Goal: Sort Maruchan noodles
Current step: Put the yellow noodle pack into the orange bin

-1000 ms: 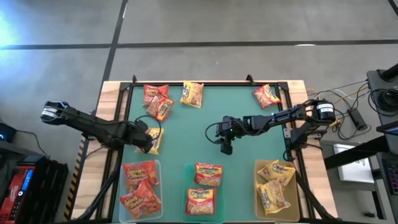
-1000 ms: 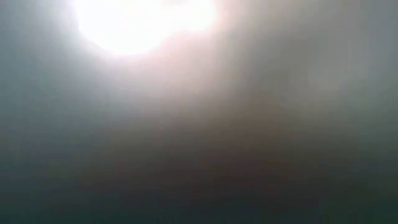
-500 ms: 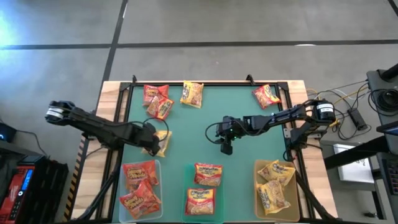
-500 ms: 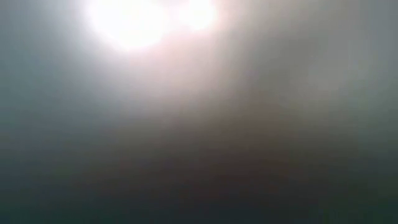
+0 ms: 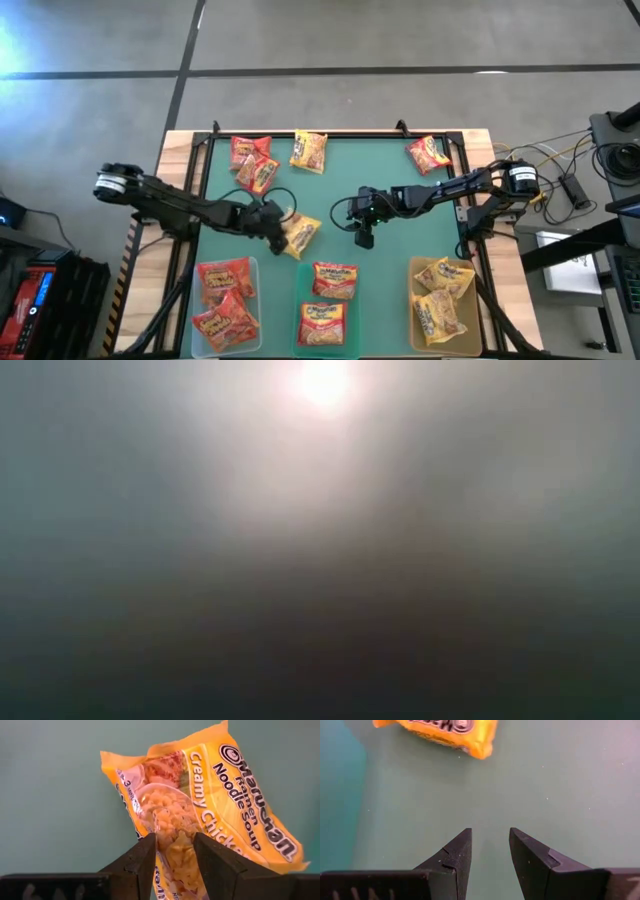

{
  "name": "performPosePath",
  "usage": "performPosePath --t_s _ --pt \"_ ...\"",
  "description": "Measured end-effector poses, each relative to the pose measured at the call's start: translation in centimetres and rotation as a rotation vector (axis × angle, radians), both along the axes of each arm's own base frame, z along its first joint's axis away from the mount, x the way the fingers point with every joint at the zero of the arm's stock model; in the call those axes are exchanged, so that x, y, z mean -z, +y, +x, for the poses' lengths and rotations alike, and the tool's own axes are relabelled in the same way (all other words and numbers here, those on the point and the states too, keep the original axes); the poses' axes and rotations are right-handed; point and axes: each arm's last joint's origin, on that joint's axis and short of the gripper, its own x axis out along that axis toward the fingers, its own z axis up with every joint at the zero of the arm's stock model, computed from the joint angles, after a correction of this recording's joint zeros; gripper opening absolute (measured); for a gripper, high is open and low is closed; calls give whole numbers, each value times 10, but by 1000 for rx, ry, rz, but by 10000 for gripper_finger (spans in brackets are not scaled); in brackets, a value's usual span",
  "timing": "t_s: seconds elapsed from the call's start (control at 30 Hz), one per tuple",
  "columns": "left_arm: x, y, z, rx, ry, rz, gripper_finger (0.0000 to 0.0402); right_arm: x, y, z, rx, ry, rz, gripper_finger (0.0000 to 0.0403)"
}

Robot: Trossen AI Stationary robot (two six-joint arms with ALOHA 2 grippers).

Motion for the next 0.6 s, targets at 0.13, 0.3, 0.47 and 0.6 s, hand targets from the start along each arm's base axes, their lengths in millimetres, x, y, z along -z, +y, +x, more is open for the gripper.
performPosePath --t_s 0.13,0.3,0.47,0.6 --pt "-5 5 3 38 -1 136 121 0 0 0 0 0 0 123" --pt "-31 2 8 98 -56 82 121 0 0 0 0 -2 0 123" --pt "-35 -12 8 156 -40 -161 121 0 0 0 0 -4 0 123" --pt "-26 -18 5 130 23 -222 121 -1 0 0 0 -8 -1 123"
